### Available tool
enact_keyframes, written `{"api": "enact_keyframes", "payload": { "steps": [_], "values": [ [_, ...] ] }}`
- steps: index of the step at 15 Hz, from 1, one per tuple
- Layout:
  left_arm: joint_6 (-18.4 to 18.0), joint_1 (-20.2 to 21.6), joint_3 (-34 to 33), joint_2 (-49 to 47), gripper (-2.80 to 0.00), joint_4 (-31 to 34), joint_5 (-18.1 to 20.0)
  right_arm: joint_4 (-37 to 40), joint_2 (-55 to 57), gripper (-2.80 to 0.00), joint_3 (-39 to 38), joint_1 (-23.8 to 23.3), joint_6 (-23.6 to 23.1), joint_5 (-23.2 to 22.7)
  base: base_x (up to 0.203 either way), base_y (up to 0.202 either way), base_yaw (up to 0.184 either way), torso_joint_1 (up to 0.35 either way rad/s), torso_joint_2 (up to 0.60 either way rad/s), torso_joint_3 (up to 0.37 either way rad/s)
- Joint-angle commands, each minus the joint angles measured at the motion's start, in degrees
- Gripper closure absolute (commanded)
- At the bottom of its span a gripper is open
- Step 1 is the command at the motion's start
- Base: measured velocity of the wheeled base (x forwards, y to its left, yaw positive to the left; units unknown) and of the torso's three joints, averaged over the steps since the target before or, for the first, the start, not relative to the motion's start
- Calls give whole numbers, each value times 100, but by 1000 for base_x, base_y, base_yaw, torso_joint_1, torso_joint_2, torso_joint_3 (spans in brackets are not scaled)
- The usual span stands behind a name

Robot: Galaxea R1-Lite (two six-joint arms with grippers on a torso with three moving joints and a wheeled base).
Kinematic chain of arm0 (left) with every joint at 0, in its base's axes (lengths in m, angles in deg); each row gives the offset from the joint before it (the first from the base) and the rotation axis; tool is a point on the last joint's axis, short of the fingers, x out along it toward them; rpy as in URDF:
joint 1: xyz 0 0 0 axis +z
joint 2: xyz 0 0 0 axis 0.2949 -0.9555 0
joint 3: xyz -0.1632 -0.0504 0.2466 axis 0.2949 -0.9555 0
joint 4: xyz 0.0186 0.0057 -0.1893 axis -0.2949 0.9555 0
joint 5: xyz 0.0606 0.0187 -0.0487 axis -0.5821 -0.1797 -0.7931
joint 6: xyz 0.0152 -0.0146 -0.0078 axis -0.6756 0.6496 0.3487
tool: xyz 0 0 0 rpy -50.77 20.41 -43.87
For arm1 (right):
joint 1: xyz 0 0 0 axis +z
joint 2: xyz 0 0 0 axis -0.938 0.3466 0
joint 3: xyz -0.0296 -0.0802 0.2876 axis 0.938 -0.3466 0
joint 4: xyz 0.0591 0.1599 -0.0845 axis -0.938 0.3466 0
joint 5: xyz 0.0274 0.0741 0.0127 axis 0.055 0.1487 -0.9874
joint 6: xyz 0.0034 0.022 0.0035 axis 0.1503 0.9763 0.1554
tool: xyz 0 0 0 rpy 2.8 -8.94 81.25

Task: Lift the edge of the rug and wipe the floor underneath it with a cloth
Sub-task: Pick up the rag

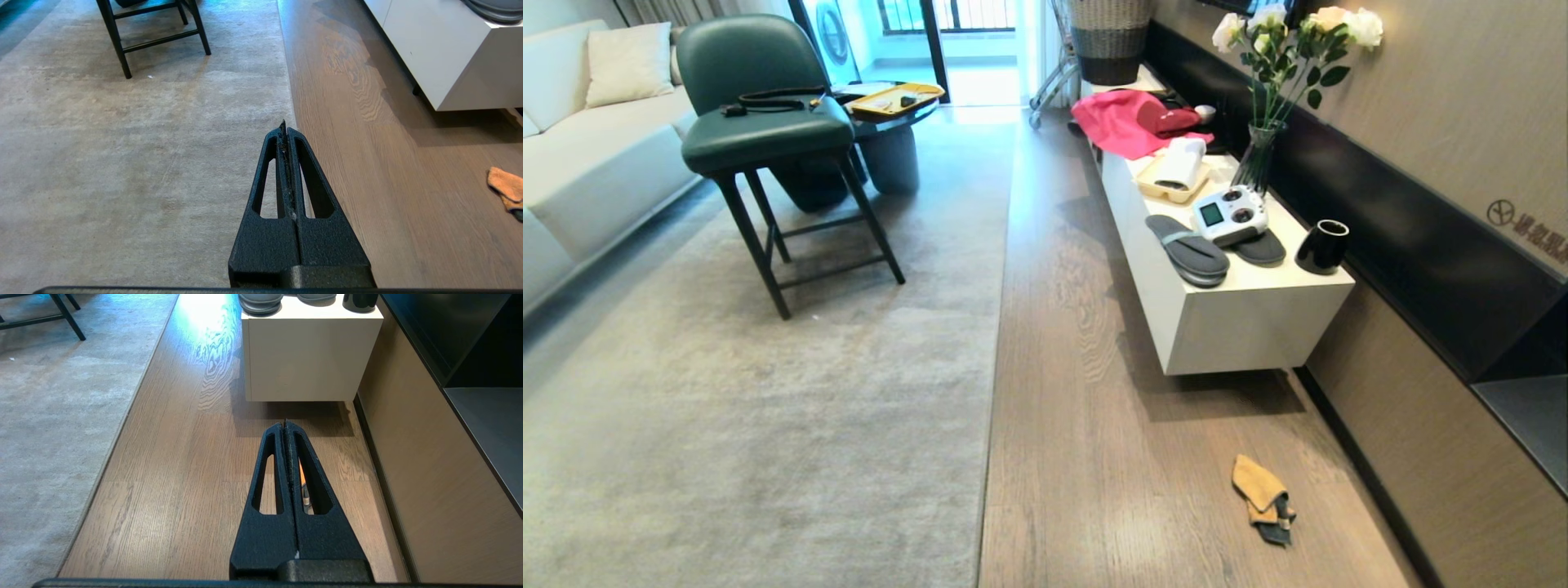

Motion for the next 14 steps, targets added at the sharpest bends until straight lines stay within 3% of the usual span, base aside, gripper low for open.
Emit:
{"api": "enact_keyframes", "payload": {
  "steps": [1,14],
  "values": [
    [0,0,-1,0,0,1,-4,-1,7,0,0,1,-5,-4,0,0,0,0,0,0],
    [3,0,-1,0,0,1,-4,8,7,0,0,1,-14,-4,0,0,0,14,27,29]
  ]
}}
